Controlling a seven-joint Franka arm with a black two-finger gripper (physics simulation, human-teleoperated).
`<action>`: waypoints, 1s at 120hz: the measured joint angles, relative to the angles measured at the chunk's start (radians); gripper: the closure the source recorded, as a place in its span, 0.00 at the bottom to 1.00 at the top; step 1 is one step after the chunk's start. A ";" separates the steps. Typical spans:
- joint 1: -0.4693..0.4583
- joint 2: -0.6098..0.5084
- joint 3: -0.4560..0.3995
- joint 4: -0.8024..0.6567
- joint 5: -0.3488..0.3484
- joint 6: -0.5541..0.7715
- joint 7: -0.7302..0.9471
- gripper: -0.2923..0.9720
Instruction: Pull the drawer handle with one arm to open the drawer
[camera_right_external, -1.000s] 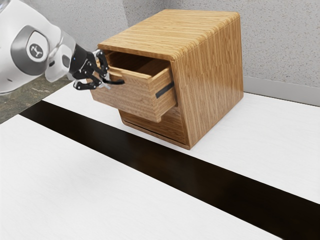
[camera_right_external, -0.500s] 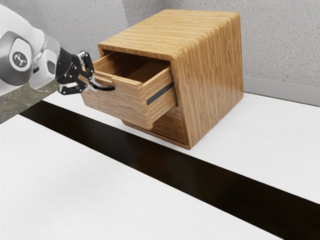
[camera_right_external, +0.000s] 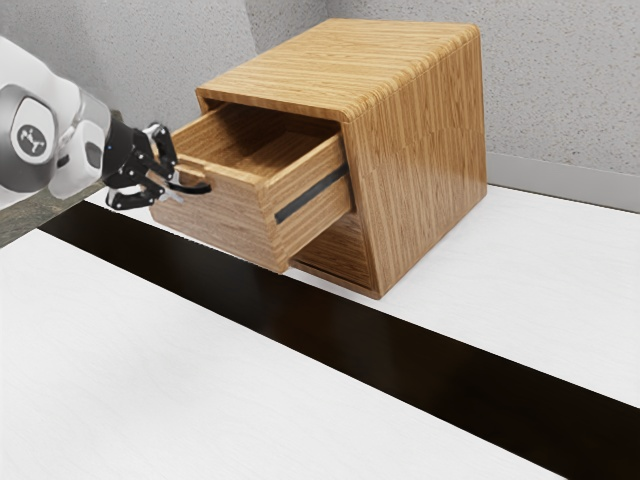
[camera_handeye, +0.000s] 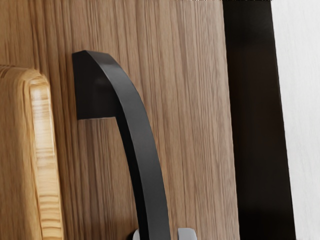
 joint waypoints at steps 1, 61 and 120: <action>0.000 -0.002 0.000 -0.002 0.000 0.000 0.000 0.84; -0.005 -0.118 0.006 -0.102 -0.019 -0.021 0.000 0.82; -0.036 -0.209 0.067 -0.164 -0.024 -0.042 -0.001 0.82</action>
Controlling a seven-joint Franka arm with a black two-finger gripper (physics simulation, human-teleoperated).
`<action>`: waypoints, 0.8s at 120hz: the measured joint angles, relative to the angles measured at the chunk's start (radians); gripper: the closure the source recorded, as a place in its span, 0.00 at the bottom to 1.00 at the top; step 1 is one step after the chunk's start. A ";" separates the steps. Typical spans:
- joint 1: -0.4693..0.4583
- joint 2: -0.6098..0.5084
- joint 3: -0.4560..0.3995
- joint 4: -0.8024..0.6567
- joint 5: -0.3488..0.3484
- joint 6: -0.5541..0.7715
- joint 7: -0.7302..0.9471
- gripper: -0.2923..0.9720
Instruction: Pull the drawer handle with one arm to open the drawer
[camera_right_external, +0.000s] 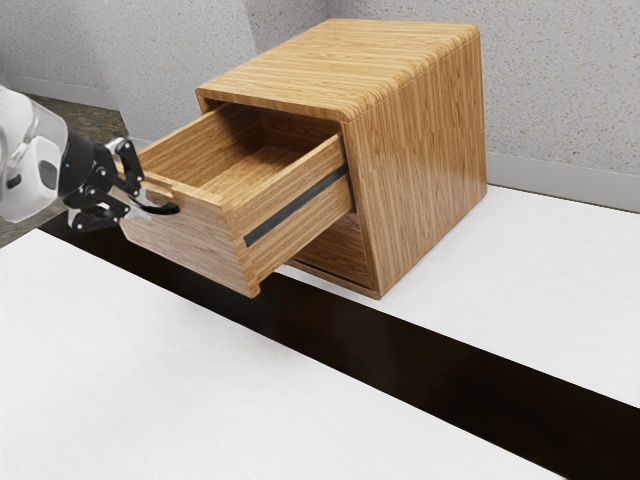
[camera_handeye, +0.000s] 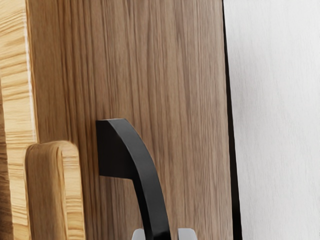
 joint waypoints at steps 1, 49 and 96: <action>0.000 0.000 0.000 0.000 0.000 0.000 0.000 0.82; -0.002 -0.011 0.001 -0.012 0.003 -0.017 -0.009 0.81; -0.008 -0.056 0.034 0.036 0.009 -0.101 -0.025 0.60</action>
